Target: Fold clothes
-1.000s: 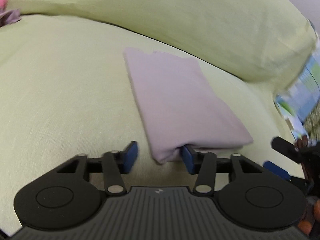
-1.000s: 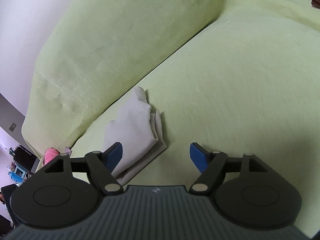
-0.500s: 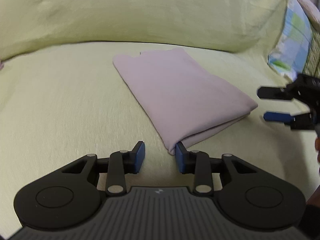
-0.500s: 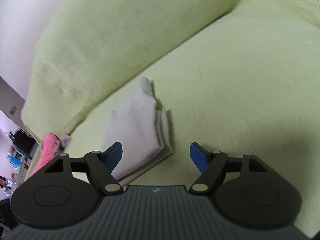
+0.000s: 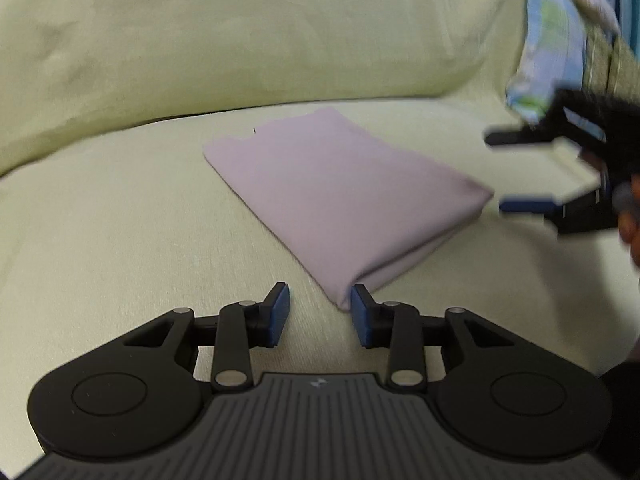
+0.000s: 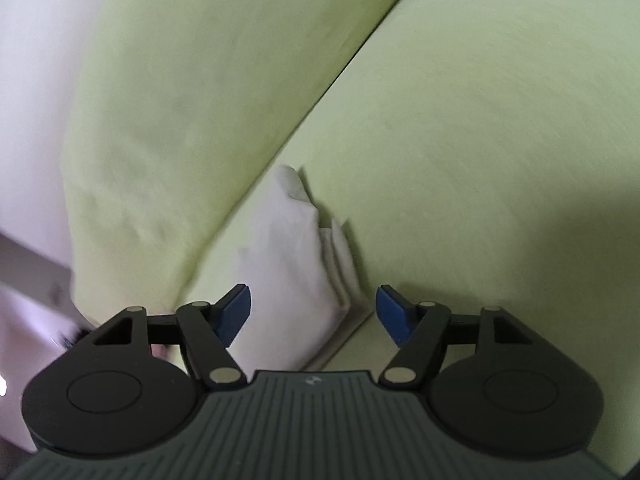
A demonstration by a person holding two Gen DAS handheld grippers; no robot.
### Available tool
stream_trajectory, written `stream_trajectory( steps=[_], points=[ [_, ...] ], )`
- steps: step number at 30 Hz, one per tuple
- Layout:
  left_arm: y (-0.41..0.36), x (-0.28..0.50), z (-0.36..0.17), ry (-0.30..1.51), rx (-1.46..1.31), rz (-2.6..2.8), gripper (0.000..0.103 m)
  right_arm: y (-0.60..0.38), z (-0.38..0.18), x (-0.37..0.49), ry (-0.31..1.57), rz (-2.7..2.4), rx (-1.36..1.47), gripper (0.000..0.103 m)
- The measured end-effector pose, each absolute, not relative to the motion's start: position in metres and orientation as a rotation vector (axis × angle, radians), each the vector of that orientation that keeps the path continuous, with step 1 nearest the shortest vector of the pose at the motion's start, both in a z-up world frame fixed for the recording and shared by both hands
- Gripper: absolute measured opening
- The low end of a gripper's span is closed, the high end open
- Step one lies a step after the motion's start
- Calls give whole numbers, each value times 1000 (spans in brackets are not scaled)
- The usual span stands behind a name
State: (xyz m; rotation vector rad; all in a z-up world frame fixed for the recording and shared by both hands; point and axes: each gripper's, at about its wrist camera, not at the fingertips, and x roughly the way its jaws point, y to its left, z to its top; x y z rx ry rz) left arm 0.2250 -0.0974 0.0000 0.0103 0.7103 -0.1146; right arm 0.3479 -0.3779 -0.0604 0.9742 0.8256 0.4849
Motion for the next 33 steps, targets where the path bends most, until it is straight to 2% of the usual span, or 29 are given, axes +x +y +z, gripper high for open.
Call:
stream_trajectory(
  steps=[2,4,8,10,12,15,20,26,30,32,33],
  points=[
    [-87,232,6,702,2,-121,42,-373,-62,340,822,479,983,61],
    [-78,242,11,684,-7,-152,42,-366,-64,337,813,463,971,51],
    [-69,262,18,664,24,-244,46,-349,-66,334,781,446,949,41],
    [-71,271,16,675,55,-282,46,-344,-65,332,761,419,915,14],
    [-75,275,12,686,81,-323,46,-341,-68,331,751,388,897,4],
    [-86,278,3,704,123,-355,46,-337,-66,334,756,376,856,3],
    [-95,273,-5,702,131,-351,46,-337,-39,339,616,459,750,3],
    [-101,273,-5,695,131,-356,47,-345,-73,354,801,384,809,3],
    [-102,281,-7,731,158,-362,49,-350,-73,349,780,356,834,4],
    [-100,283,-8,749,169,-365,49,-353,-69,341,751,311,824,11],
    [-99,283,-7,746,164,-363,49,-355,-66,337,731,286,814,11]
  ],
)
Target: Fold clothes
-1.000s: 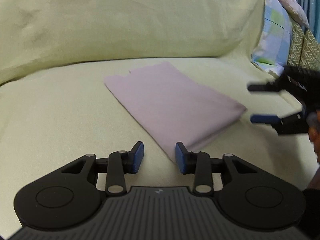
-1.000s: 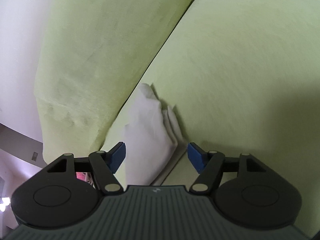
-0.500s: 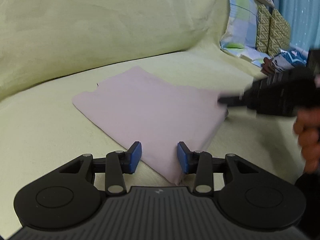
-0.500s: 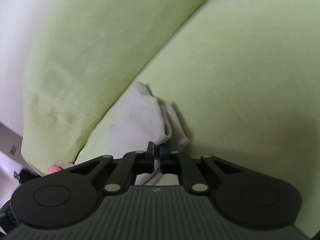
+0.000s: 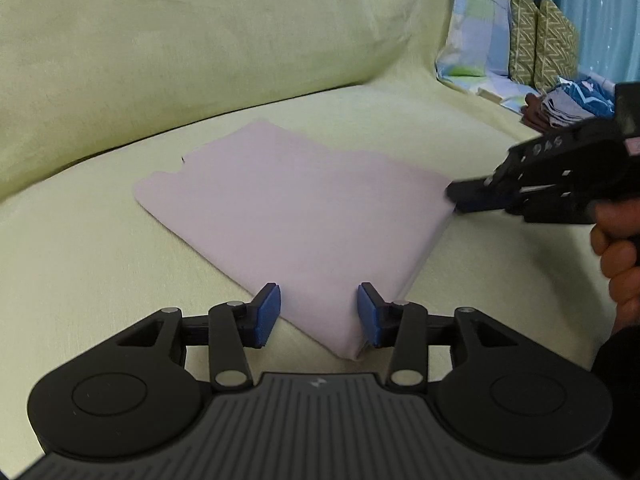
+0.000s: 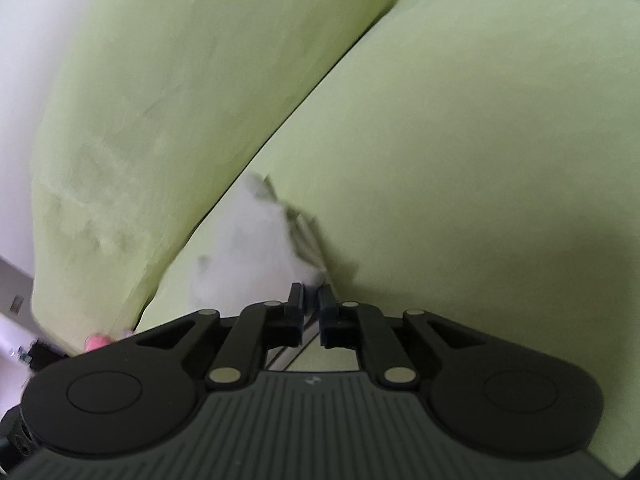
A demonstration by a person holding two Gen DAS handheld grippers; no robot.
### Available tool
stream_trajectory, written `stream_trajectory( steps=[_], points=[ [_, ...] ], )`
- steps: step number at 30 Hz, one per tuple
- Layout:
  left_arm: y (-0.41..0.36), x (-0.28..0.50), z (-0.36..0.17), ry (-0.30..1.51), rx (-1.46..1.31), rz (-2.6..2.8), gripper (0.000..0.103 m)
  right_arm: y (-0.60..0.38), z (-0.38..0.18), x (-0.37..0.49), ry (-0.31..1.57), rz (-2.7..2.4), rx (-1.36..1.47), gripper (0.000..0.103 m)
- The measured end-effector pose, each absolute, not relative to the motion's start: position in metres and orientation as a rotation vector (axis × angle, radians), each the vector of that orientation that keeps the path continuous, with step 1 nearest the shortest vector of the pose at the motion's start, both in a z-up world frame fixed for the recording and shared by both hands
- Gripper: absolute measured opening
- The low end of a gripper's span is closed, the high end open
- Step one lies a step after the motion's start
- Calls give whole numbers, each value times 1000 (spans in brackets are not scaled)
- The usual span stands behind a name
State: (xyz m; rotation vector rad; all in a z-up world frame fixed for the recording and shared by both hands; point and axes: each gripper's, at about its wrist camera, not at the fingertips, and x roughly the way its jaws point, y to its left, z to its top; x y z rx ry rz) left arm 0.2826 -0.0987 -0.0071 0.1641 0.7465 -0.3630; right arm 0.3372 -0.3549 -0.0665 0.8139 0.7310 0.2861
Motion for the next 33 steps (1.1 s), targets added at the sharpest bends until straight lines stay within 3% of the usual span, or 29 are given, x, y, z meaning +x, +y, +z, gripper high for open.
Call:
stream_trajectory(
  steps=[5,10,13,33],
  points=[
    [-91,286,-1,706,84,-346,49,-340,-45,336,619,380,716,12],
    [-91,301,-16,748,65,-361,49,-309,-59,367,749,474,647,14],
    [-88,301,-21,750,82,-365,49,-313,-70,373,769,438,631,0],
    [-65,295,-24,825,5,-296,51,-323,-57,360,747,308,537,0]
  ],
)
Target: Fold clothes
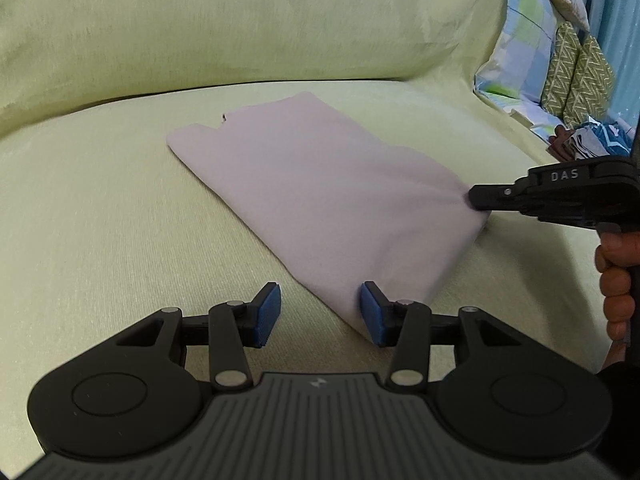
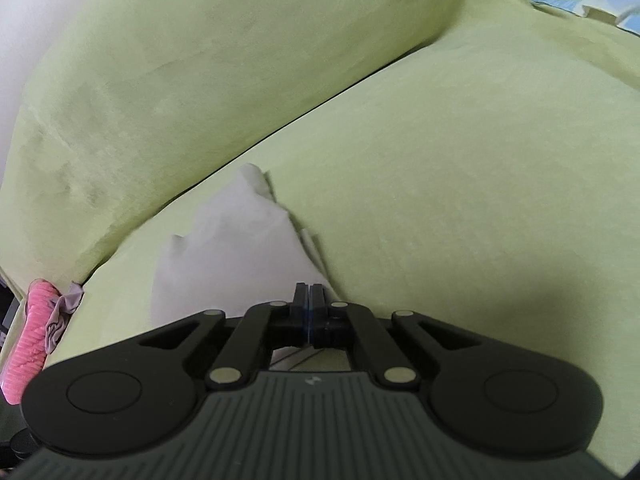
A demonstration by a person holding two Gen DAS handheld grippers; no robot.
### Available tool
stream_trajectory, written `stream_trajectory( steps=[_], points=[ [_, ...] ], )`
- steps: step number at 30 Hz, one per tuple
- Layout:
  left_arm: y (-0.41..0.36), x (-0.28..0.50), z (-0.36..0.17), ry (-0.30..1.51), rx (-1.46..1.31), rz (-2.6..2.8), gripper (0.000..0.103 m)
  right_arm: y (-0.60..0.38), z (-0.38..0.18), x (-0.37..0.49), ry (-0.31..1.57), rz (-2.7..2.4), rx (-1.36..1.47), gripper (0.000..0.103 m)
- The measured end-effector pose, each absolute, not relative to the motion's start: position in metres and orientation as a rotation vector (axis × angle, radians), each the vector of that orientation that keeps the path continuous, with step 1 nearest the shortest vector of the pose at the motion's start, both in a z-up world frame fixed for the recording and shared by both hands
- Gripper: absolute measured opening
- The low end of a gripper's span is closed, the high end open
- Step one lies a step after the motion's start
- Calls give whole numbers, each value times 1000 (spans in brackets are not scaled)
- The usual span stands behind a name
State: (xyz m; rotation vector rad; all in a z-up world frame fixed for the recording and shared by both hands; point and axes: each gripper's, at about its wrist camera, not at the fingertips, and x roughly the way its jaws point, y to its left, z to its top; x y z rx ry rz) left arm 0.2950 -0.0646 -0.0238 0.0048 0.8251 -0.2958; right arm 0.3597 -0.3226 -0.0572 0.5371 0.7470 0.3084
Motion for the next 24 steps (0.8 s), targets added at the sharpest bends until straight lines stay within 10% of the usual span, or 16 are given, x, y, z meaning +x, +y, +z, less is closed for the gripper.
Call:
stream_trajectory(
  steps=[24],
  points=[
    [-11,288,-9,809,-78,-276,58,-265,-45,300,797,453,520,28]
  ],
)
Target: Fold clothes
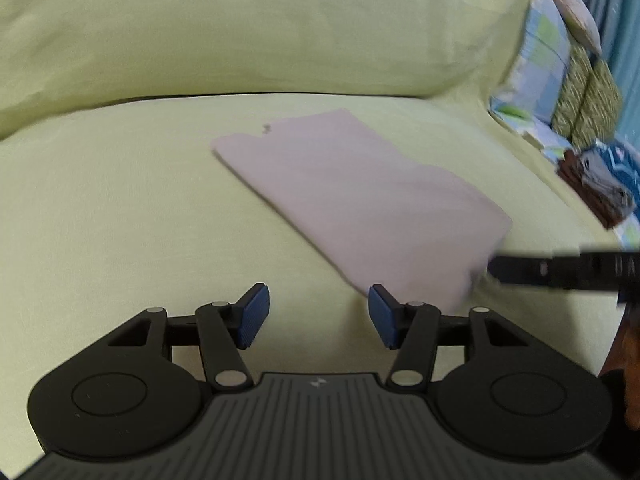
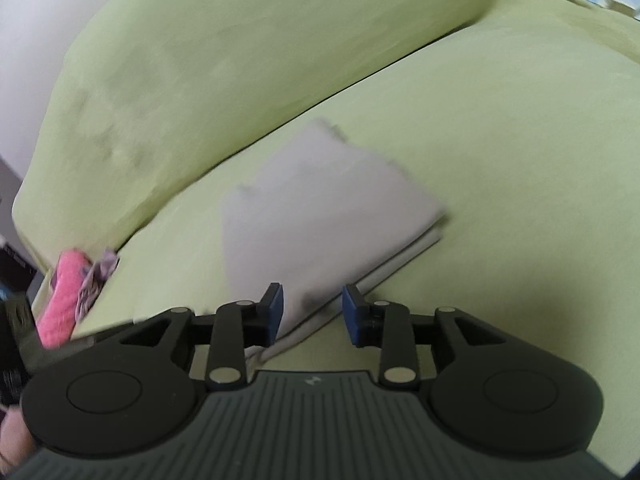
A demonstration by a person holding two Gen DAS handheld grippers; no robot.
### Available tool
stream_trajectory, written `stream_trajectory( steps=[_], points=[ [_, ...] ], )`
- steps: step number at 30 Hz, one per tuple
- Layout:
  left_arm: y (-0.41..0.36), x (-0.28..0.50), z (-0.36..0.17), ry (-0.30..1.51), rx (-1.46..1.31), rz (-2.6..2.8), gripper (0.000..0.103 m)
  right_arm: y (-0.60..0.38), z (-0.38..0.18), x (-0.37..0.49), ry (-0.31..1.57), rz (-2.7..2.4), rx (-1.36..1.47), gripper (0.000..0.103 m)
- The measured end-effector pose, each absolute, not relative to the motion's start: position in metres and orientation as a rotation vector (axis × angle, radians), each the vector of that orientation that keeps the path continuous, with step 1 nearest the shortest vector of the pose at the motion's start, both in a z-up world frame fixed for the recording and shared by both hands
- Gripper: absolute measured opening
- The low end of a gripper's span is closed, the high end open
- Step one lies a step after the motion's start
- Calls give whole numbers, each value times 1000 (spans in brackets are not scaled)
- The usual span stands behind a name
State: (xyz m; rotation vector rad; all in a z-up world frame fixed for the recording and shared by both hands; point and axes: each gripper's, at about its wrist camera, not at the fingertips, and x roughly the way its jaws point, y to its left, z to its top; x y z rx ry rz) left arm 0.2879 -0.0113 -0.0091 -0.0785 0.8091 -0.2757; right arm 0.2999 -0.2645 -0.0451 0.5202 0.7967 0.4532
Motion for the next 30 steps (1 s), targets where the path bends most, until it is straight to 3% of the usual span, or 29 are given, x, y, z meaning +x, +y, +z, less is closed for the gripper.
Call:
stream_trajectory(
  steps=[7,15,30],
  points=[
    [11,299,-6,812,-207,-378,58,-253,-66,286,845,405,740,35],
    [31,329,-7,787,-301,-422,59,-244,-82,268,794,310,885,35],
    [96,466,-32,941,-532,-466,59,-228,-93,239,763,191,1106,37]
  ],
)
